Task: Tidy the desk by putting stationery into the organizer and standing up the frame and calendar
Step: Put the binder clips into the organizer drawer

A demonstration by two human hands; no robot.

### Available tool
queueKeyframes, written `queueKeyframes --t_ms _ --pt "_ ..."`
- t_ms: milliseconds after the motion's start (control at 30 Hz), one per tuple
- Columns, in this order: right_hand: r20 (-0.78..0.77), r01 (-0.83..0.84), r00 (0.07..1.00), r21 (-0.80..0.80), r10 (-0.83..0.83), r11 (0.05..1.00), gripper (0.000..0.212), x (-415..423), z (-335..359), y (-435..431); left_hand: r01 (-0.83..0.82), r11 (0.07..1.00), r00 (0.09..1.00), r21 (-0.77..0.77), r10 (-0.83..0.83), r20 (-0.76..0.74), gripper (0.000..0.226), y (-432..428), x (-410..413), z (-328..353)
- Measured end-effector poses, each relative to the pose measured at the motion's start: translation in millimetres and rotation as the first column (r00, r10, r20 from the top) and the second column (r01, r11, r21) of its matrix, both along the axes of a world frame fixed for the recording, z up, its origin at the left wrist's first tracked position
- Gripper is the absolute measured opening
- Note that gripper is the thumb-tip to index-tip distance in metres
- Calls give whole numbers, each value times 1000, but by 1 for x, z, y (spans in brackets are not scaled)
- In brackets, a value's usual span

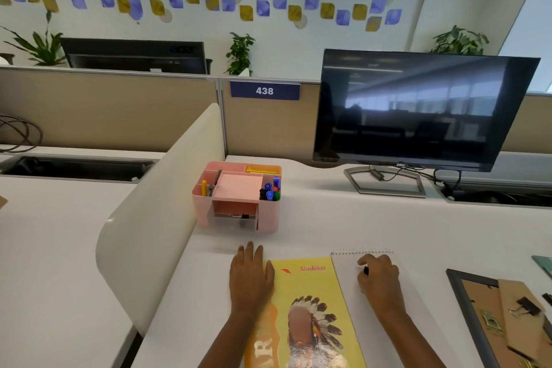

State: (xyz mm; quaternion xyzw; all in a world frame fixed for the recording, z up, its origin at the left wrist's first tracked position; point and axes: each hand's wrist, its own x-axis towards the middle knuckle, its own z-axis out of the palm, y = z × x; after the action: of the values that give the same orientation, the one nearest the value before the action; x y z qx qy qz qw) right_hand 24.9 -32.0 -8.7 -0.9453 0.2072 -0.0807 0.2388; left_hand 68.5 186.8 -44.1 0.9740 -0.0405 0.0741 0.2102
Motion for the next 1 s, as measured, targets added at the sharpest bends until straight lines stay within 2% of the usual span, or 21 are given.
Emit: queueKeyframes --t_ms 133,233,333,433,633,700,900,1000 --pt "160 -230 965 136 208 964 20 19 16 45 -9 999 999 50 7 34 46 0 1 1" --pt "244 -427 884 69 399 902 21 37 38 92 -5 998 1000 65 5 -1 46 1 3 -1" --pt "290 -552 793 -32 536 833 25 57 62 134 6 997 1000 80 -6 -11 49 1 0 1" --pt "270 -636 711 -148 649 758 29 77 77 160 30 994 999 106 -26 -32 49 2 0 -1" --pt "86 -719 647 -261 758 644 39 105 84 176 32 995 997 90 -26 -67 53 3 0 -2" --pt "100 -710 647 -282 756 645 39 107 81 172 25 996 998 84 -20 -67 57 4 -1 0" --pt "293 -624 677 -258 676 737 30 81 57 136 20 992 999 124 -16 -37 49 4 2 -1" --pt "334 -556 724 -235 604 797 34 61 28 105 11 990 1000 138 -10 -9 48 2 5 -4"
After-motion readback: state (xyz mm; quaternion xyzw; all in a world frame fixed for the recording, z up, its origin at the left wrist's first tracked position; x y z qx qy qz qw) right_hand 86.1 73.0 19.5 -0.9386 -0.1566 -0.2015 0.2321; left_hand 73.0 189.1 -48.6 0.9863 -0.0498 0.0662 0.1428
